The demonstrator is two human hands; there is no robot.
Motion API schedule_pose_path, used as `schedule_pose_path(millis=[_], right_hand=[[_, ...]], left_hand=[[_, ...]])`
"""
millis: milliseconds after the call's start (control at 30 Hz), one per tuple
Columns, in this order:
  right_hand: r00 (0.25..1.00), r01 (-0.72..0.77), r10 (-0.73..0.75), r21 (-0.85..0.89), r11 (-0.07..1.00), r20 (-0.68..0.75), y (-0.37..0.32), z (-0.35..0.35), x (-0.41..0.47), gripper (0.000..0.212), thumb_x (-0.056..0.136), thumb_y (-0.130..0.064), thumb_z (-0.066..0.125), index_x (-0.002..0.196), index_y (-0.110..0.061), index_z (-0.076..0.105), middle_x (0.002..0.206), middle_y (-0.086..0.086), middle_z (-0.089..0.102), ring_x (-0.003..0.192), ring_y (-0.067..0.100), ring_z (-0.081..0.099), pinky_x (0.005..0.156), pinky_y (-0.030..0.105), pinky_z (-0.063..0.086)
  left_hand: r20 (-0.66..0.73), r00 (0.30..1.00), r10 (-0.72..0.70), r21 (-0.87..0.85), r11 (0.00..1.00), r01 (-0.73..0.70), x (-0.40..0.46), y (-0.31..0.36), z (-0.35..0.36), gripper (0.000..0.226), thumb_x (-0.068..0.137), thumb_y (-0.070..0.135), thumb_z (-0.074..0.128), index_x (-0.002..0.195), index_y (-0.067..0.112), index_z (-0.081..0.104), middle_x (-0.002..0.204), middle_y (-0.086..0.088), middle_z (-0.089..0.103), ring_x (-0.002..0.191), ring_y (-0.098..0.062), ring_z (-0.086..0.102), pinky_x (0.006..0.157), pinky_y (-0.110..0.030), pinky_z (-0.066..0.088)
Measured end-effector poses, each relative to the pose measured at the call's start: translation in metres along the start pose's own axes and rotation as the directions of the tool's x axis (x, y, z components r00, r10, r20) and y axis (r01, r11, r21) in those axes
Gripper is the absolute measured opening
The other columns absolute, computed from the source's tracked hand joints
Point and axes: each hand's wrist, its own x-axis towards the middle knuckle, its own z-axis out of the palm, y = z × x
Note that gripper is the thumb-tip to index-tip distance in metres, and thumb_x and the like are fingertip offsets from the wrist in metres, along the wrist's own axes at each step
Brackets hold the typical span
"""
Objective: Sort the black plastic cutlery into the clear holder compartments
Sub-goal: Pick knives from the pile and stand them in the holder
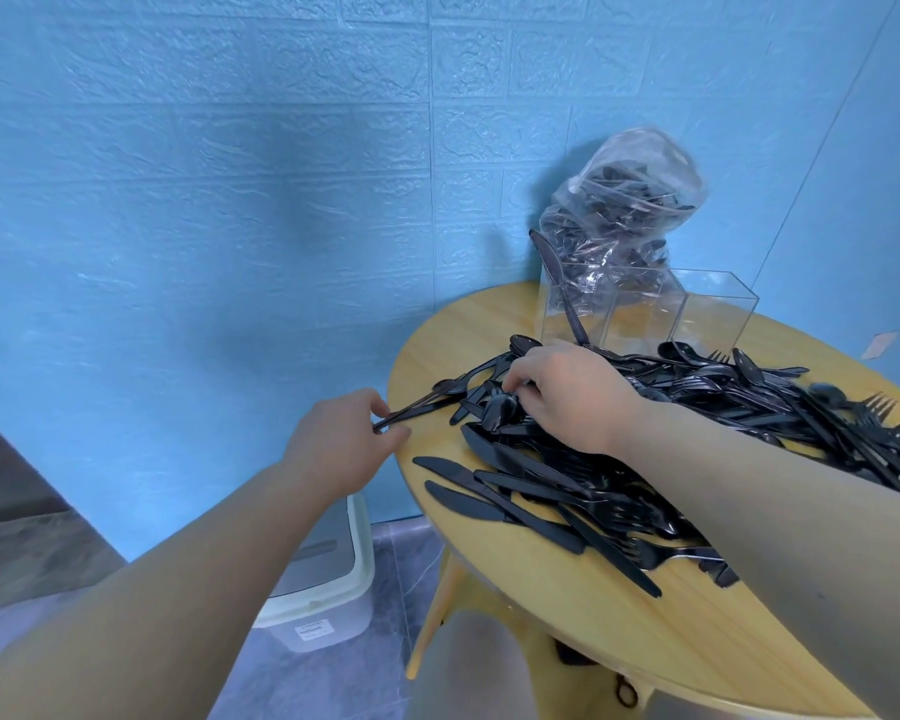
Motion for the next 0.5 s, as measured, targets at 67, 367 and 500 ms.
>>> schedule_pose_path(millis=[67,367,500], right_hand=[[1.000,-0.007,0.007,0.008,1.000,-0.002,-0.001,-0.001,-0.002,0.026,0.093,-0.015,0.045,0.105,-0.020,0.068,0.101,0.000,0.066,0.099,0.020,0.053,0.084,0.038,0.048],[1.000,-0.020,0.020,-0.001,1.000,0.004,-0.004,-0.002,-0.008,0.027,0.093,-0.014,0.044,0.106,-0.019,0.067,0.102,0.001,0.065,0.101,0.021,0.051,0.086,0.039,0.047],[1.000,-0.028,0.028,0.000,1.000,-0.003,-0.005,-0.001,-0.011,0.027,0.094,-0.015,0.044,0.106,-0.019,0.068,0.103,0.001,0.066,0.101,0.021,0.052,0.087,0.040,0.047]], left_hand=[[-0.013,1.000,0.016,-0.011,1.000,-0.016,0.001,0.003,0.003,0.026,0.086,0.046,0.061,0.104,0.027,0.062,0.095,0.003,0.067,0.091,-0.020,0.058,0.077,-0.032,0.047],[-0.020,0.997,0.080,0.081,0.994,-0.078,0.010,0.012,0.004,0.015,0.090,0.031,0.056,0.082,0.018,0.059,0.084,-0.002,0.062,0.083,-0.025,0.058,0.062,-0.029,0.038],[-0.024,0.995,0.093,0.090,0.992,-0.090,0.005,0.014,0.001,0.015,0.093,0.028,0.052,0.087,0.018,0.060,0.090,-0.005,0.065,0.084,-0.025,0.056,0.067,-0.031,0.043]])
